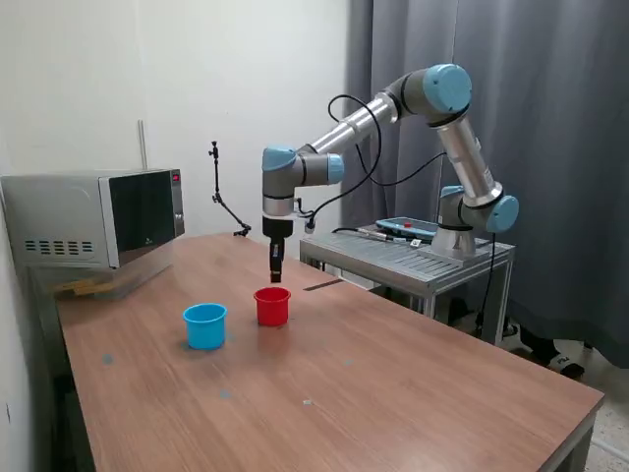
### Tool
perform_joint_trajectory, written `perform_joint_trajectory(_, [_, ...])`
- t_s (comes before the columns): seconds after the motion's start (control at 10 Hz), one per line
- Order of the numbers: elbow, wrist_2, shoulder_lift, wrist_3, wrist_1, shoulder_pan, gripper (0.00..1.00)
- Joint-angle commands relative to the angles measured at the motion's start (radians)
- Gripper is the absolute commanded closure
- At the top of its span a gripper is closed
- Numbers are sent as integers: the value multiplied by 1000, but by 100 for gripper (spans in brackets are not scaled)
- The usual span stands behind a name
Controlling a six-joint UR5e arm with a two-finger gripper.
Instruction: Place red objects in the red bin, and blue objects in the blue bin.
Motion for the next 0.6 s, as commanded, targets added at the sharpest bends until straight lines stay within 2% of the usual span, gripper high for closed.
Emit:
perform_joint_trajectory(0.0, [4,6,-6,20,-1,8,100])
perform_joint_trajectory(0.5, [25,7,-4,26,-3,10,100])
